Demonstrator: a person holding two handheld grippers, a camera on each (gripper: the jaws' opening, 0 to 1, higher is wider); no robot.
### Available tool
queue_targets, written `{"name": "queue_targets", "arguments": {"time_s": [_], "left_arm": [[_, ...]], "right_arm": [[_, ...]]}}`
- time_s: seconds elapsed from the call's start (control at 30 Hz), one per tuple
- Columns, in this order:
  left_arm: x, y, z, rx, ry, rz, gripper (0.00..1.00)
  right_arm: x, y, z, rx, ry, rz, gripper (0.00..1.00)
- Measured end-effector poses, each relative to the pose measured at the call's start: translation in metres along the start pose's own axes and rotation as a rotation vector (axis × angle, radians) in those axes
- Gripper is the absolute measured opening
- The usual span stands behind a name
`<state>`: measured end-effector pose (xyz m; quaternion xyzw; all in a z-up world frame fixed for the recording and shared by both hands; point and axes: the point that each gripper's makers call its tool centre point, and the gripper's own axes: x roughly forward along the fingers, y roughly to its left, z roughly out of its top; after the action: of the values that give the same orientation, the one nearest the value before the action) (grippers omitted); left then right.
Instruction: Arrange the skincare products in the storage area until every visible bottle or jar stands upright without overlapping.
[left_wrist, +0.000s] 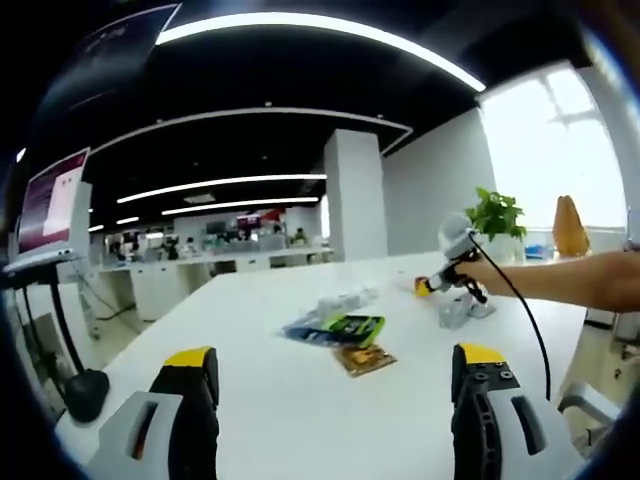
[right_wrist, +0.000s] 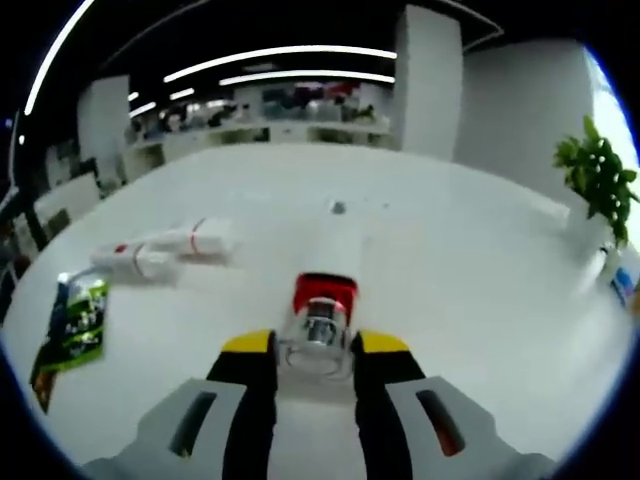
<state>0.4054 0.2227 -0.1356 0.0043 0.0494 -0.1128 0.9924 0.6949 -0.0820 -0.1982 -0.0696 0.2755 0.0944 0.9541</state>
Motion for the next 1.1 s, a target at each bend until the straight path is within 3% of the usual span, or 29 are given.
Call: {"name": "queue_targets", "arguments": {"time_s": [0.1, 0.23, 0.4, 0.57, 0.7, 0.97, 1.1], "left_arm": [[0.004, -0.003, 0.01, 0.036, -0.008, -0.002, 0.99], [0.019, -0.005, 0.023, 0.154, 0.007, 0.017, 0.99], [0.047, -0.002, 0.038, 0.177, -0.006, 0.051, 0.99], [0.057, -0.02, 0.041, 0.237, 0.009, 0.015, 0.99], [0.059, -0.04, 0.043, 0.26, 0.008, -0.06, 0.99], [0.074, -0.049, 0.055, 0.27, -0.028, -0.101, 0.99], [0.077, -0.051, 0.056, 0.281, -0.018, -0.105, 0.99]], "right_arm": [[-0.009, 0.003, 0.006, -0.009, 0.003, 0.02, 0.27], [-0.016, 0.001, 0.024, -0.015, -0.008, 0.035, 0.27], [-0.025, 0.003, 0.035, -0.016, -0.006, 0.053, 0.27], [-0.035, 0.005, 0.045, -0.04, -0.002, 0.055, 0.26], [-0.043, 0.009, 0.052, -0.064, 0.008, 0.051, 0.27], [-0.06, 0.017, 0.069, -0.067, -0.001, 0.057, 0.26], [-0.066, 0.019, 0.079, -0.05, 0.009, 0.064, 0.26]]}}
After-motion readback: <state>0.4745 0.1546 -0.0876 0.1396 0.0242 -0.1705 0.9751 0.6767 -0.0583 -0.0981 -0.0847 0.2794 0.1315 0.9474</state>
